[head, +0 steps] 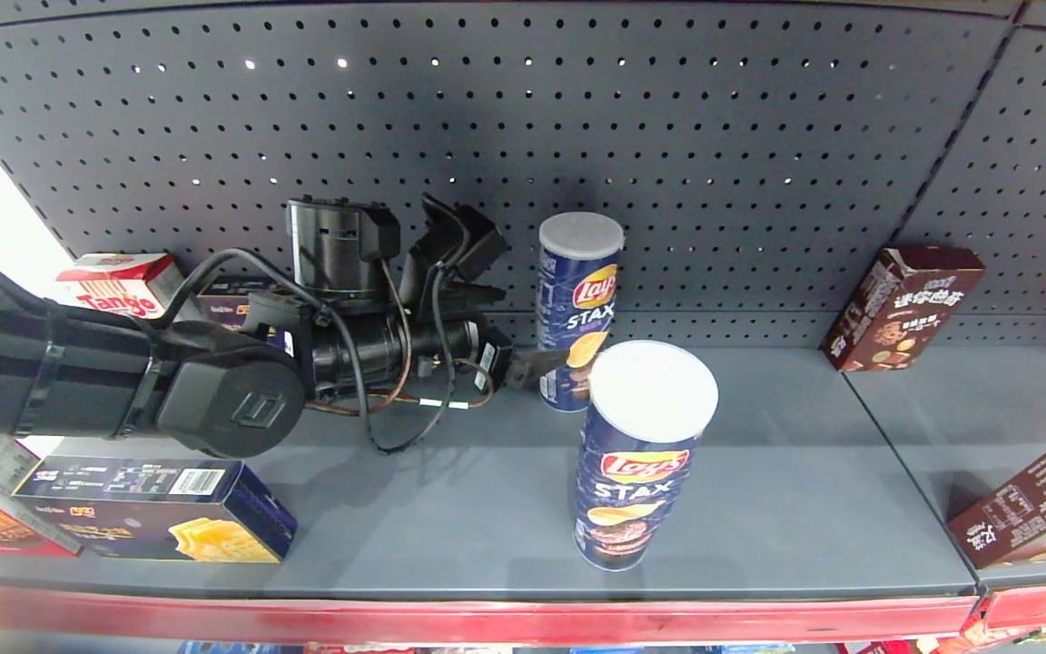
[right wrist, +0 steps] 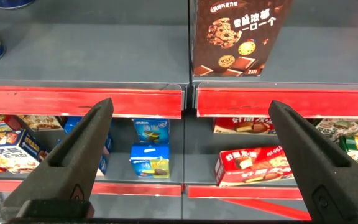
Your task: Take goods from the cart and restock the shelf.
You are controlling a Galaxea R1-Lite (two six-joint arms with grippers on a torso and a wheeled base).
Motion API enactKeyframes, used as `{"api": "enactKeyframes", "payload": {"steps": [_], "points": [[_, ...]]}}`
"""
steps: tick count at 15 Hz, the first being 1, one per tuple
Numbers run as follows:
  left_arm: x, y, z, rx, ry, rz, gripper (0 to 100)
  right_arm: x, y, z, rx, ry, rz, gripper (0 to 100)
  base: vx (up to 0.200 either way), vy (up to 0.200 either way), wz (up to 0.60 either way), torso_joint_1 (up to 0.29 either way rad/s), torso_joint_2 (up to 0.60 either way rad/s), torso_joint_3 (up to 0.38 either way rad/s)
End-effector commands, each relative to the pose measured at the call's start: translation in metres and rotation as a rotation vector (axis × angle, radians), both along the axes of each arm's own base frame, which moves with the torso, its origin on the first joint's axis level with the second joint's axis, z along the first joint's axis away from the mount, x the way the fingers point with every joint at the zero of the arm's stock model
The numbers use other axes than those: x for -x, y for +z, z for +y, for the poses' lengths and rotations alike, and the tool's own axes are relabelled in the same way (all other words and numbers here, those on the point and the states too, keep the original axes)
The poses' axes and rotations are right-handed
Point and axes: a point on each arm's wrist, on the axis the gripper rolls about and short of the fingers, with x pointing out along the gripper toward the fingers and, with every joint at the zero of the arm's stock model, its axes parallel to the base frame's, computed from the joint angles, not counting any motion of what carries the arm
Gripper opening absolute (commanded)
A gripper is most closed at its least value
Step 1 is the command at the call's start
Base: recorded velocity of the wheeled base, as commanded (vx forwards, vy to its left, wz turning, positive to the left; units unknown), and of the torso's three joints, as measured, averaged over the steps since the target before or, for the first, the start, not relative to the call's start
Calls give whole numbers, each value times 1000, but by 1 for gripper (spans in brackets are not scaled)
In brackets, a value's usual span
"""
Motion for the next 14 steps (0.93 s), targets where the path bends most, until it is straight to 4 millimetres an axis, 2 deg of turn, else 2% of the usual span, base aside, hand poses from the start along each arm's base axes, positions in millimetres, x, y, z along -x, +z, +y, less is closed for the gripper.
{"api": "enactKeyframes", "payload": {"steps": [1, 14], "points": [[0, 4, 0, -5, 34, -22, 100, 0, 0, 0, 0, 1, 1, 100, 0, 0, 0, 0, 0, 0], [-13, -7, 0, -34, 133, -18, 100, 0, 0, 0, 0, 1, 1, 100, 0, 0, 0, 0, 0, 0]]}}
